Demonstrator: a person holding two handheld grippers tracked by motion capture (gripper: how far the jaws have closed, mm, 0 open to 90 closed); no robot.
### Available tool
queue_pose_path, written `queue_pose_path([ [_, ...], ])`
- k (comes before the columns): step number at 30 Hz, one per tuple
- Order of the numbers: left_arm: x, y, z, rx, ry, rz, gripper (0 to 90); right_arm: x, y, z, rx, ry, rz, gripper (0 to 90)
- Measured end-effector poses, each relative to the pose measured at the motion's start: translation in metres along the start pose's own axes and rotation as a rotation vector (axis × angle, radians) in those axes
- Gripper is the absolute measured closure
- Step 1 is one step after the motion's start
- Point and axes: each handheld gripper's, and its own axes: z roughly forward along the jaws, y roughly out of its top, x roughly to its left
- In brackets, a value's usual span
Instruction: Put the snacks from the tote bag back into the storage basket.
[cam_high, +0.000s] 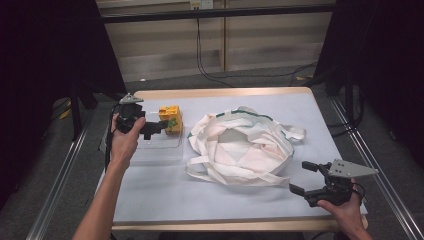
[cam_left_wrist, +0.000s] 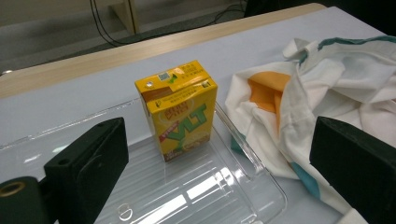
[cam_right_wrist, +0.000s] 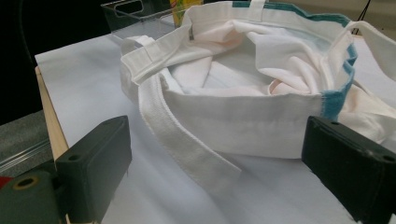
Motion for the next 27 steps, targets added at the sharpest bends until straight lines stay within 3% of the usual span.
queue_pose_path([
  [6,-0.008,-0.014,-0.015,-0.04,-0.012,0.032,4.3,-0.001,0.0,-0.001,0.0,-0.009,0.002,8.3],
  [8,-0.013,-0.018,-0.019,-0.047,0.002,0.052,4.0,-0.001,0.0,0.0,0.002,-0.007,-0.001,8.2],
  [14,-0.03,-0.036,-0.028,-0.064,-0.014,0.063,2.1,-0.001,0.0,-0.001,0.009,-0.014,-0.007,7.9],
  [17,-0.039,-0.047,-0.035,-0.078,0.0,0.094,2.0,0.0,0.0,-0.001,0.007,-0.015,-0.008,7.9],
  [20,-0.044,-0.06,-0.041,-0.108,0.053,0.119,2.3,-0.001,0.0,-0.002,0.006,-0.017,-0.008,7.8],
  [23,-0.042,-0.075,-0.04,-0.109,-0.01,0.05,2.8,0.0,0.0,-0.003,-0.002,-0.017,-0.008,7.8],
  [27,-0.046,-0.098,-0.042,-0.075,-0.009,0.088,3.0,-0.001,0.0,-0.005,-0.006,-0.021,-0.002,7.8],
])
